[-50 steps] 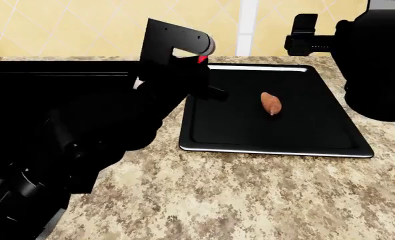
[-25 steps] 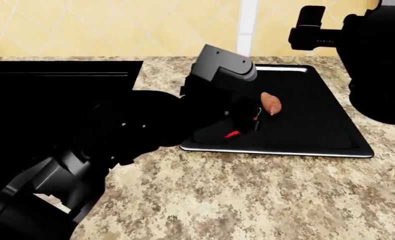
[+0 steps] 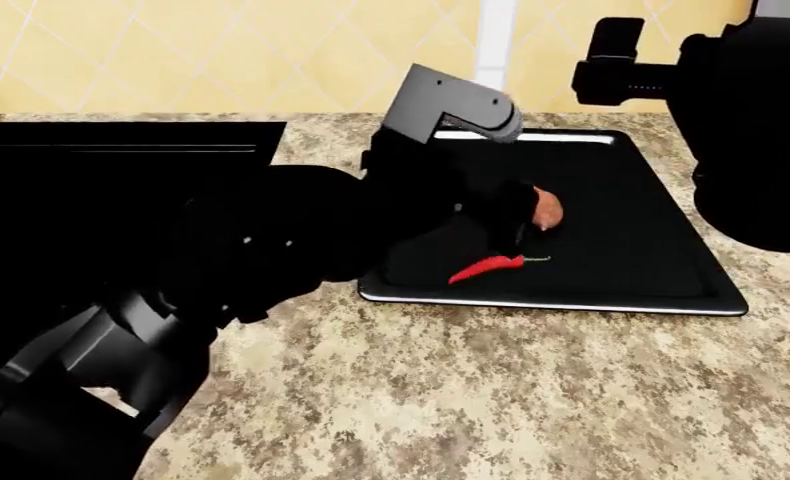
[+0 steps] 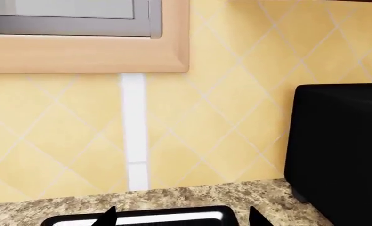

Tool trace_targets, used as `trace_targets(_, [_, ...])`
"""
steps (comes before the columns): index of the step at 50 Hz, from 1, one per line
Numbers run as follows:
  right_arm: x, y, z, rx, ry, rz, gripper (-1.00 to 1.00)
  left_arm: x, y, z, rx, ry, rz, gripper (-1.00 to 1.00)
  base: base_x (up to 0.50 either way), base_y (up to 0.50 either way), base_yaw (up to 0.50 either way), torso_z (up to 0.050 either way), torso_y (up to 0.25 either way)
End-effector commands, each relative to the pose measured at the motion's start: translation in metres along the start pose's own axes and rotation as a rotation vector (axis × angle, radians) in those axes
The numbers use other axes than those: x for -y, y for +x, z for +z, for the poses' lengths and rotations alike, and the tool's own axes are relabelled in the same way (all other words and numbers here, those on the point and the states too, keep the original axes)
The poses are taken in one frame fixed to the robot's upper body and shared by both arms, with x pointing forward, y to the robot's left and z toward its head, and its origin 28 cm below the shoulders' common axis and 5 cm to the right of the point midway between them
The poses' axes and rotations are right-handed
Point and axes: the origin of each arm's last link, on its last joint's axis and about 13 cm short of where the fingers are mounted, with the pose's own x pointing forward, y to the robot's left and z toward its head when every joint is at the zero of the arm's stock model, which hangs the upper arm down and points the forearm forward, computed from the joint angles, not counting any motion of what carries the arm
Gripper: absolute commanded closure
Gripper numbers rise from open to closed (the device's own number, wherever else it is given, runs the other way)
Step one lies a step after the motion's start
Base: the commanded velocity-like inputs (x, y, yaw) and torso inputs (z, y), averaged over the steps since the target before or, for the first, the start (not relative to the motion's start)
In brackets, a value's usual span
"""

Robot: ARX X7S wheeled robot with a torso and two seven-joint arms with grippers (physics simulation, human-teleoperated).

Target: Pick up the fruits and vegetables and place them in the sink. Turn on the sink faucet to wash them. Then turn the sink off and put them in the tray.

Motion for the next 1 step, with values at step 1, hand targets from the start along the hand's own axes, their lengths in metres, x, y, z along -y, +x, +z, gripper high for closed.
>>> trace_targets(1, [0.0002, -0.0001, -0.0003, -0.002, -0.001, -0.001, -1.0, -0.0088, -0.0128, 0.0267, 0.123, 0.014, 0.073, -1.0, 0.0, 0.0, 0.0, 0.0, 0.0])
